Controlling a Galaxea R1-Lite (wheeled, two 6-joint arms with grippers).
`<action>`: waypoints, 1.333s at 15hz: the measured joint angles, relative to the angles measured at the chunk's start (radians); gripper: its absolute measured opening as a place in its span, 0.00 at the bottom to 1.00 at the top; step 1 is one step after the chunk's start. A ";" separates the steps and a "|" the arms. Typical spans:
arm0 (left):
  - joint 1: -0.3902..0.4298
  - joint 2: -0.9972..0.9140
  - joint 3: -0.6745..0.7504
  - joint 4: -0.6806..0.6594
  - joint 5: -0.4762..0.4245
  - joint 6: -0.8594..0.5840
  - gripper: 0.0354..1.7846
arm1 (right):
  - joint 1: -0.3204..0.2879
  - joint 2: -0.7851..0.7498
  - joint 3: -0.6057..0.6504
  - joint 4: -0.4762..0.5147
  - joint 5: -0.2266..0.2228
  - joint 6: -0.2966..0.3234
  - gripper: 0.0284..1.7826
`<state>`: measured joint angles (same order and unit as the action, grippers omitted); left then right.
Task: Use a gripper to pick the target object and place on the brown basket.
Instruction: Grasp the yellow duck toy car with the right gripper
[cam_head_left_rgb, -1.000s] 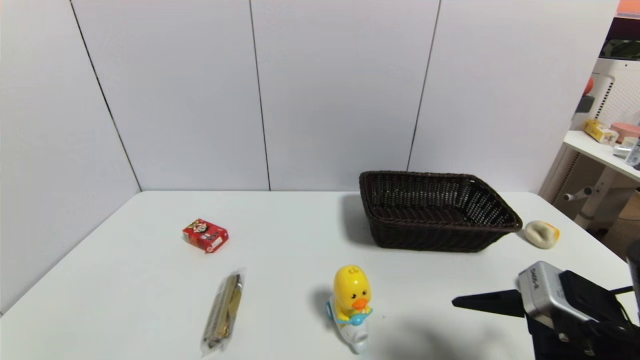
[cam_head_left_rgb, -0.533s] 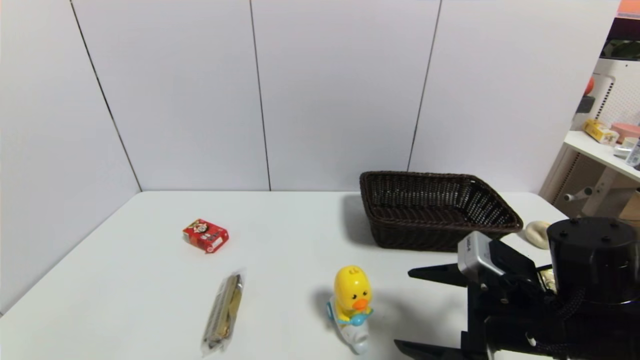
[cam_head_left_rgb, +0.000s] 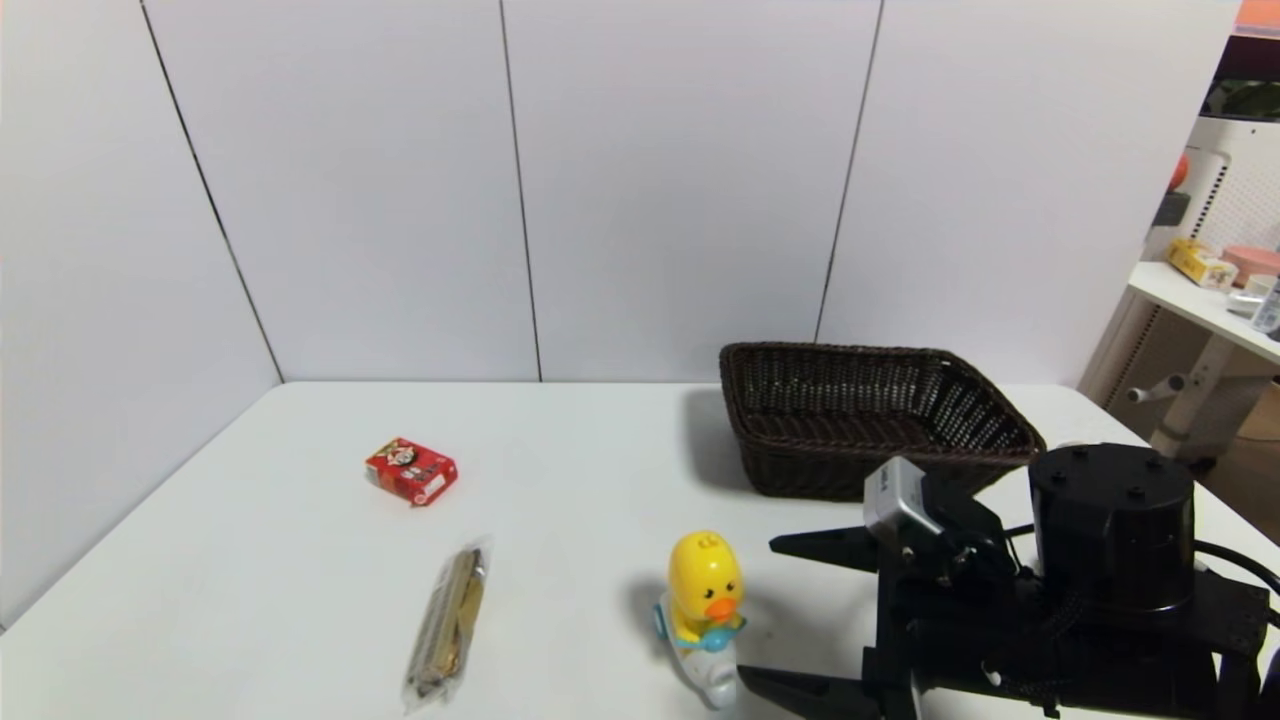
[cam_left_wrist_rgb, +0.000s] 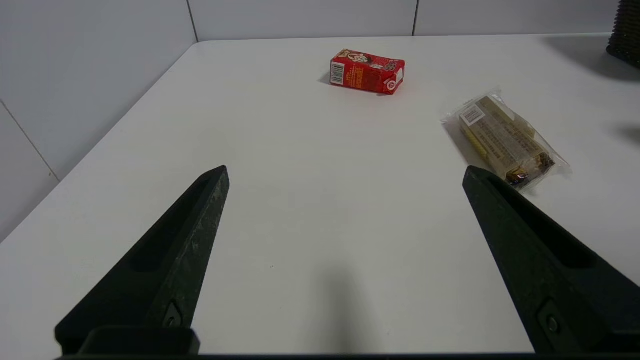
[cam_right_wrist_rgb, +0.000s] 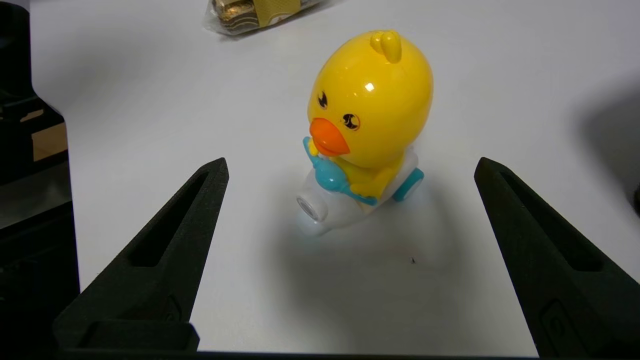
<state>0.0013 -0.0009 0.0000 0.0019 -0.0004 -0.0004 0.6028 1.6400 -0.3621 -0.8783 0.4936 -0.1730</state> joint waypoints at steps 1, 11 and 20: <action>0.000 0.000 0.000 0.000 0.000 0.000 0.94 | 0.005 0.006 -0.006 0.000 0.000 0.001 0.95; 0.000 0.000 0.000 0.000 0.000 0.000 0.94 | 0.012 0.100 -0.030 -0.043 0.001 0.035 0.95; 0.000 0.000 0.000 0.000 0.000 0.000 0.94 | 0.034 0.192 0.042 -0.309 -0.002 0.053 0.95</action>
<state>0.0013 -0.0009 0.0000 0.0017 0.0000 -0.0009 0.6368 1.8323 -0.3198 -1.1872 0.4917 -0.1198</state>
